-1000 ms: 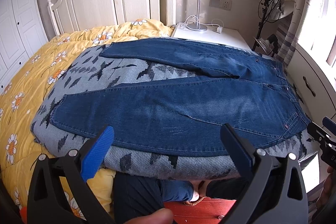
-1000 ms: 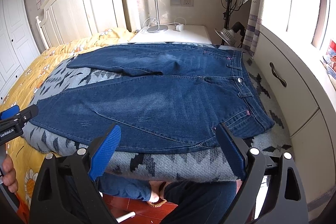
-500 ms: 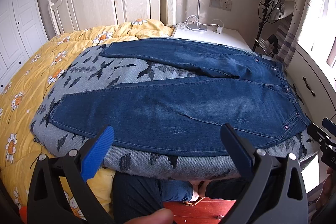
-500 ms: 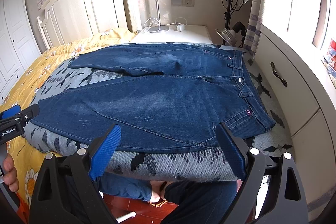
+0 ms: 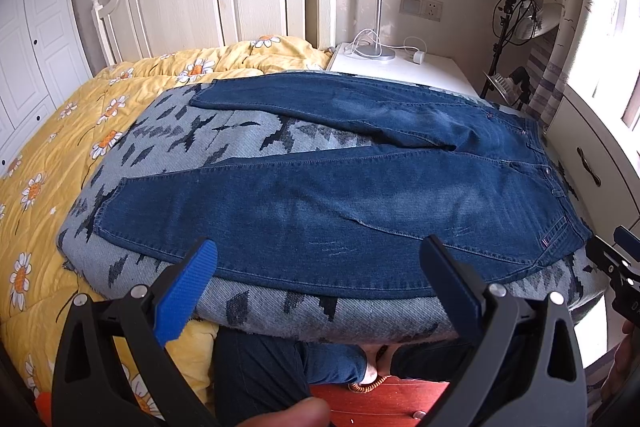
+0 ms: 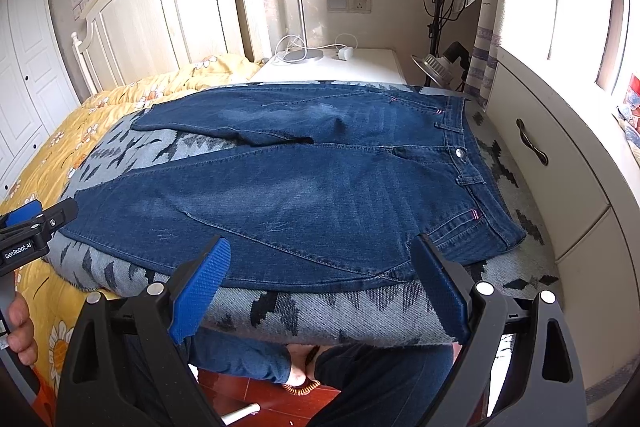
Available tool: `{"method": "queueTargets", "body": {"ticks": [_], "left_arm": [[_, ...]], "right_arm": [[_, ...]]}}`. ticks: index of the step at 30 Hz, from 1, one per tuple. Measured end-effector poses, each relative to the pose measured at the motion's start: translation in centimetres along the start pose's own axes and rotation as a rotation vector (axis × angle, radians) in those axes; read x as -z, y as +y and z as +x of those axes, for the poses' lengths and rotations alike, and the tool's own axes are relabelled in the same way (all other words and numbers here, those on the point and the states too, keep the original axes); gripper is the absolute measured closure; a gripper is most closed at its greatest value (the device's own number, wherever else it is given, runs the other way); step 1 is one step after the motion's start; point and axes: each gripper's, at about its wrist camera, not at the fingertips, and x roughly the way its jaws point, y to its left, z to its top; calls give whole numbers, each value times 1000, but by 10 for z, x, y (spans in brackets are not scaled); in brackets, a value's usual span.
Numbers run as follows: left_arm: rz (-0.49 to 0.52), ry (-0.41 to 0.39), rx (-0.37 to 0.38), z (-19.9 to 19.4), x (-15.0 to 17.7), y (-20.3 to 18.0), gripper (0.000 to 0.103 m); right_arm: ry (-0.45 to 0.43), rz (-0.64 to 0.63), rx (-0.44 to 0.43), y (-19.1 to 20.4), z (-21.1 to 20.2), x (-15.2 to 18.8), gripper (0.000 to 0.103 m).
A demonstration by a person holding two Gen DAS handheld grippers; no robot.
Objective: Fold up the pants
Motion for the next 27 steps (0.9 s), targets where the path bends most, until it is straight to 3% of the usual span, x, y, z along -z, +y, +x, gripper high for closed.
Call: {"method": "queueTargets", "body": {"ticks": [27], "left_arm": [[-3,3,1,-1,1,0,2]], "right_arm": [[4,7,-13,-2,-2,1,15]]}}
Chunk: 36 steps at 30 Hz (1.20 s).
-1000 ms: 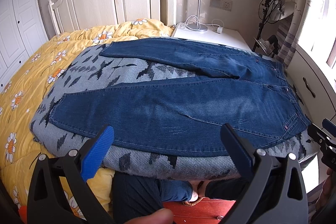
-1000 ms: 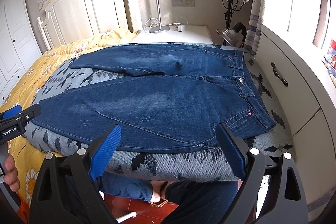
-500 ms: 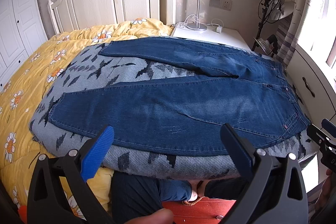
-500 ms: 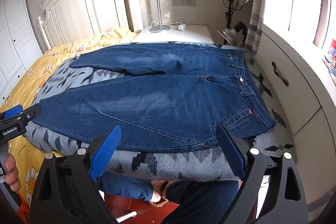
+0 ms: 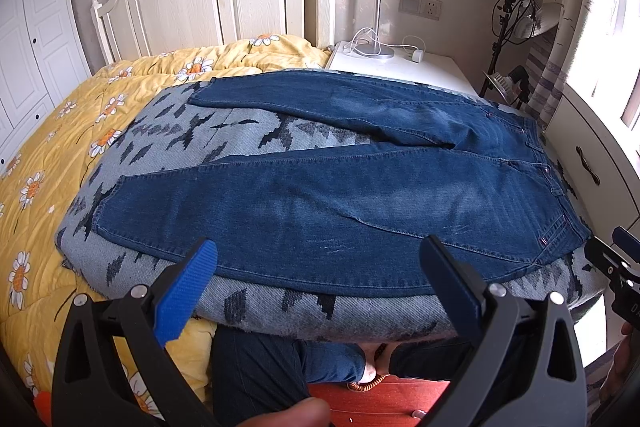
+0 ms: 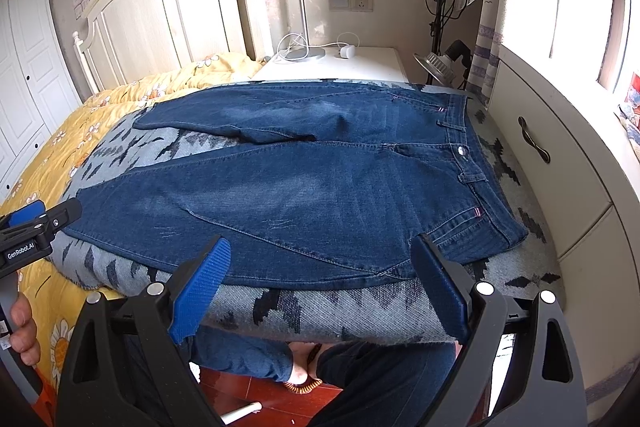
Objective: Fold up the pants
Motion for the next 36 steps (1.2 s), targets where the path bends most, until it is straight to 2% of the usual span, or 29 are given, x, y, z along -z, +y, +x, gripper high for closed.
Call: {"method": "queueTargets", "body": {"ticks": [15,18,21,23,27,31,36], "left_arm": [[-9,0,6,3,4,-3,2],[-15,-1,2,9,3,0,2],[-37,3,14,20,-4,8,2],[-51,-3,22,26,-9,13,2],[-56,-15,65,41,-17,20,2],[-83,12,126,63,-19,27,2],[-100,71,165,94,-27,33,2]], "right_arm": [[12,4,8,-2,5,0,15],[12,26,-1,-12,13,-8,14],[19,53,-18,-36,33,-30,14],[33,69,-17,-56,51,-48,14],[100,104,18,-116,112,-102,14],[211,125,126,-185,191,-162,14],[297,61,248,-249,282,-220,14]]}}
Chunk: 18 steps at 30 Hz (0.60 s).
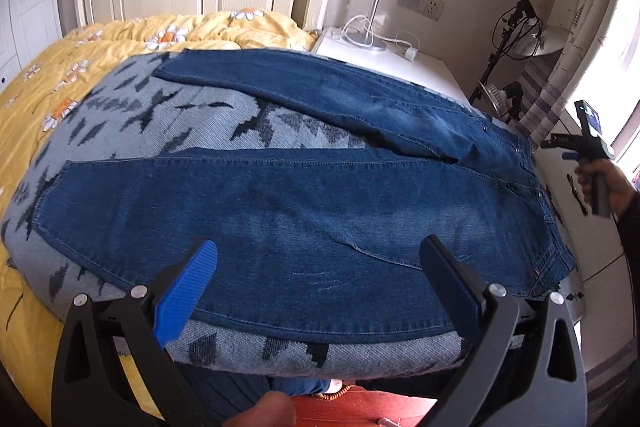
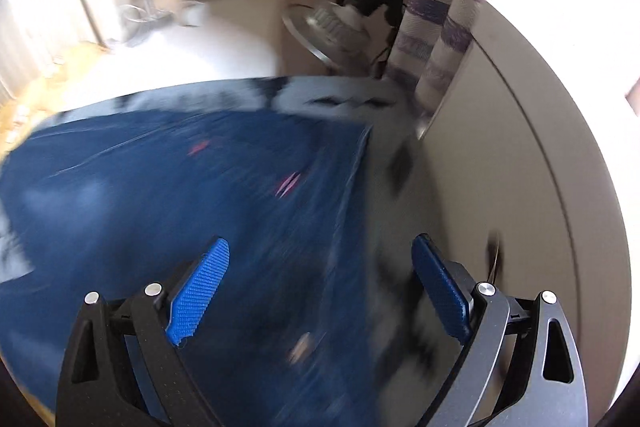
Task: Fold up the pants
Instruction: 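Grasp the jeans leg cuff with the right tool while the left tool grasps the hem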
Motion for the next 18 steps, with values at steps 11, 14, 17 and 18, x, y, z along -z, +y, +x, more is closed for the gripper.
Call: {"method": "queueTargets", "body": {"ticks": [11,14,17,18], "left_arm": [[50,39,-69,45,-35,13,2],[61,26,-66,50,-44,14,2],[62,8,-30,57,-63,16,2],[68,1,-27,60,-71,16,2]], "right_arm": [[122,-163,-14,-21,109,-67,19],[136,-171,-86,-23,123,-66,33],[116,-206,-142,-18,115,-66,83],[110,-234,-150,-15,107,-65,84]]}}
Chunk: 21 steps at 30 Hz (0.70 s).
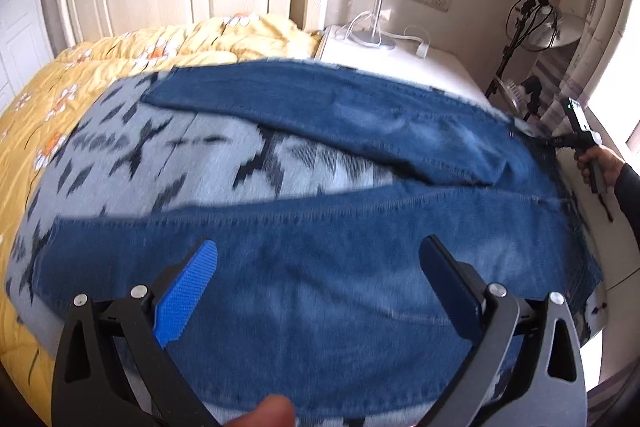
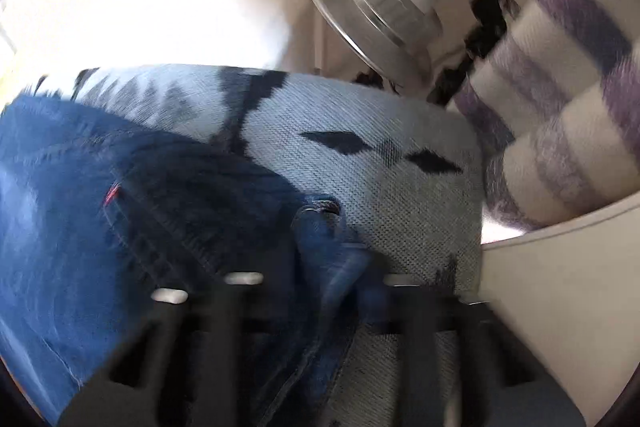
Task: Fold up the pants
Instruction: 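Grasp the jeans leg cuff with the right tool while the left tool grasps the hem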
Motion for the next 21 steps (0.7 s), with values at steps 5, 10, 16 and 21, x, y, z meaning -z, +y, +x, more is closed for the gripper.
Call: {"method": "queueTargets", "body": {"ticks": [5,10,16,21], "left_arm": [[-9,-44,53,19,-54,12,2],[-220,-44,254,57,-115,64,6],[-535,-3,478,138,-154,157,31],[-757,46,587,214,-161,219,47]], "right_arm": [[-206,-65,16,31,-96,27,86],[-365,-71,-68,65,-193,89,87],[-402,-15,-214,97,-224,189,87],[-344,28,-253,116,-220,238,87]]}}
